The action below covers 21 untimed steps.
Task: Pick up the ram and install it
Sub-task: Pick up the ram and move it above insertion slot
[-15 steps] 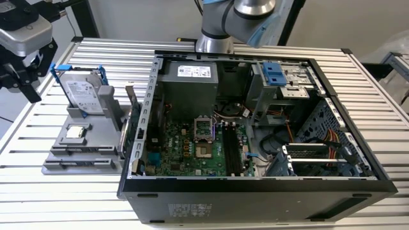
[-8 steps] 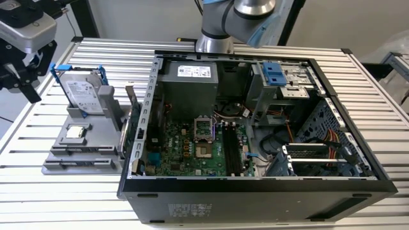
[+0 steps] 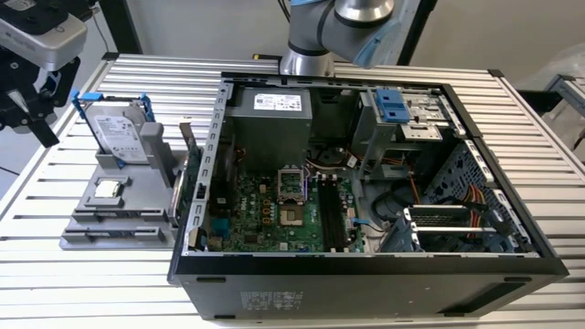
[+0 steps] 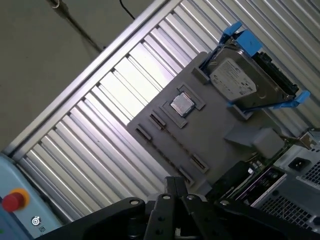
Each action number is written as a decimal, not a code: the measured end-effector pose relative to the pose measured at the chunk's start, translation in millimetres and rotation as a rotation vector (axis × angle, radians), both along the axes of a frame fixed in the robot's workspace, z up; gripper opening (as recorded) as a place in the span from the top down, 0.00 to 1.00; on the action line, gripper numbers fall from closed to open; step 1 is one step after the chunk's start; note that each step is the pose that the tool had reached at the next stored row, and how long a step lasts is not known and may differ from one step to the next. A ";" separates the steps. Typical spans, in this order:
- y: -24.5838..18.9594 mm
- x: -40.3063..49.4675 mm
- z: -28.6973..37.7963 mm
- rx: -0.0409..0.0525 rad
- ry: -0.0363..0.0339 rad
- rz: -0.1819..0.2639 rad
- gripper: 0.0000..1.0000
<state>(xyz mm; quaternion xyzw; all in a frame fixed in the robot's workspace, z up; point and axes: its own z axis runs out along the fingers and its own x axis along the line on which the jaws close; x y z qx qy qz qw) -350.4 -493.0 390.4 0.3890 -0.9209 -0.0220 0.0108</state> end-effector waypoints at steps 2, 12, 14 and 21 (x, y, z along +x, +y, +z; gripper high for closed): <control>0.1 0.0 0.1 -0.0001 0.0001 0.021 1.00; 1.3 0.0 0.1 -0.0004 0.0001 0.113 1.00; 1.7 0.0 0.1 -0.0003 0.0000 0.130 1.00; 3.2 0.0 0.1 -0.0006 0.0001 0.187 1.00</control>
